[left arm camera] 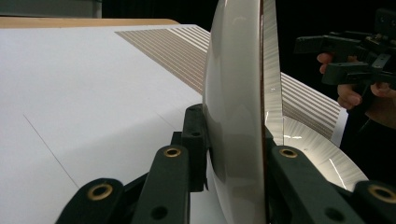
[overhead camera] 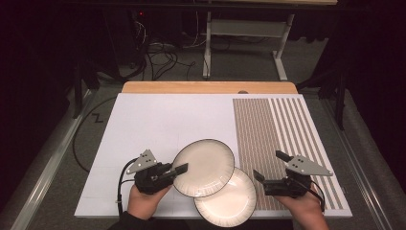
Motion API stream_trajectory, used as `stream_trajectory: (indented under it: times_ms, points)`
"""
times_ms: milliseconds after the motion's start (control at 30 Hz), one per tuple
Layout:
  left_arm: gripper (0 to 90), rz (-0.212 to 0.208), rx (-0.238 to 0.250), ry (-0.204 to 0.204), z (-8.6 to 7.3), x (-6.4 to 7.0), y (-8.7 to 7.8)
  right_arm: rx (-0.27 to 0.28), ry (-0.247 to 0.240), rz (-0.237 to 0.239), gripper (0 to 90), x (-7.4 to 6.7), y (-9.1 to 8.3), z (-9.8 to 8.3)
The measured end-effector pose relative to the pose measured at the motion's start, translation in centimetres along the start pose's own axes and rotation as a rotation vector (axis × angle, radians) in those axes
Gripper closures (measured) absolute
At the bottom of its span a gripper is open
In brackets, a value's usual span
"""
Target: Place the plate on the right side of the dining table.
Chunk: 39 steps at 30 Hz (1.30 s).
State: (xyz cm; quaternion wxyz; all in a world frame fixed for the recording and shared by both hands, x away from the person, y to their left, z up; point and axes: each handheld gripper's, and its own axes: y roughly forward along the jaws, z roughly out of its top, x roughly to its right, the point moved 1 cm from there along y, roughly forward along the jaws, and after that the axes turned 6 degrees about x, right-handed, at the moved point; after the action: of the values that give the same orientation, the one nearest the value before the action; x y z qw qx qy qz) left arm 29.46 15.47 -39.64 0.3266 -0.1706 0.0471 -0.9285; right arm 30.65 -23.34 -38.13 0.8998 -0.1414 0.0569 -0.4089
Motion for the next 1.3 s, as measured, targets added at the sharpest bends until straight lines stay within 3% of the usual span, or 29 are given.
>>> stream_trajectory:
  times_ms: [567, 800, 1167, 1300]
  points:
    - [75.9, 0.001, 0.004, 0.009, 0.0, 0.0, 0.0, 0.014, -0.052, 0.084, 1.5, -3.2, 3.9, 2.6]
    - [75.9, 0.004, 0.006, 0.013, -0.1, 0.1, 0.0, 0.001, -0.036, 0.117, 4.7, -3.9, 5.1, 3.0]
    - [75.8, 0.006, 0.004, 0.011, -0.1, 0.0, -0.1, -0.041, 0.001, 0.166, 18.3, -4.9, 7.1, 2.0]
    - [75.8, 0.006, 0.004, 0.01, -0.1, 0.0, -0.1, -0.048, 0.023, 0.176, 31.1, -4.9, 7.0, 1.4]
